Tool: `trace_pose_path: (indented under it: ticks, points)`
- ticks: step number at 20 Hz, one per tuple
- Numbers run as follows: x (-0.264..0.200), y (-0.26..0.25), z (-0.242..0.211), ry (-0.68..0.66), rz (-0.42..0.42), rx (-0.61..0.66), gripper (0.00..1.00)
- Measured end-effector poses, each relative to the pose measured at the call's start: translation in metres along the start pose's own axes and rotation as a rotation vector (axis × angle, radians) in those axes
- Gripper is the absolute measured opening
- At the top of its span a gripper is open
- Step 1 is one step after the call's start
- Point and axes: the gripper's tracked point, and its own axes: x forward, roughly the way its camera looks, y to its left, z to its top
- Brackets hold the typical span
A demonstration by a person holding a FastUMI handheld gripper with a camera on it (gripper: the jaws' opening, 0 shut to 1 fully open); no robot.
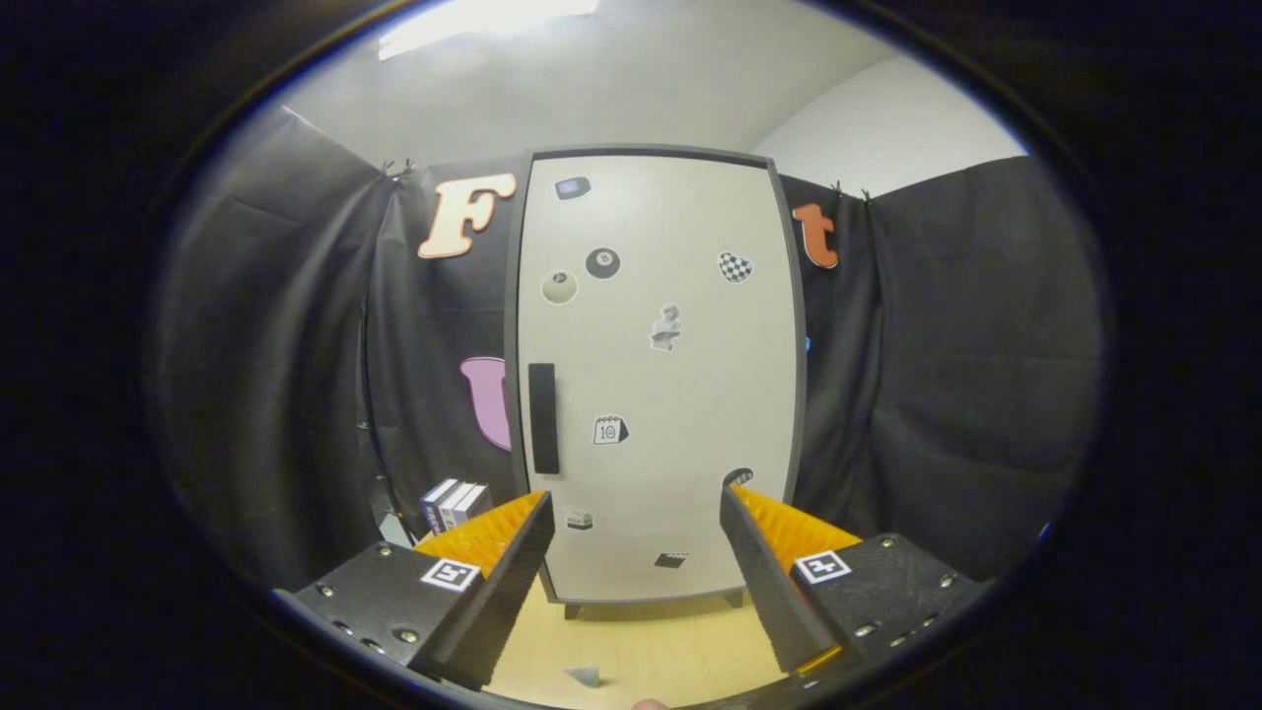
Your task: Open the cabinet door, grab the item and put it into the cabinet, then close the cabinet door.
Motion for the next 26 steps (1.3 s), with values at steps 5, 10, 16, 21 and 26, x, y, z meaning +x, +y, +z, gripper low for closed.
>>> trace_pose_path:
  ticks: [5, 10, 16, 21, 26]
  points:
    - [0.002, 0.002, -0.002, 0.011, 0.012, 0.009, 1.0]
    - [0.027, 0.015, -0.004, 0.008, 0.052, 0.014, 1.0]
    - [0.083, 0.055, 0.002, 0.01, 0.135, 0.07, 1.0]
    - [0.137, 0.089, 0.002, 0.016, 0.175, 0.057, 1.0]
    - [0.186, 0.118, -0.009, 0.038, 0.188, 0.024, 1.0]
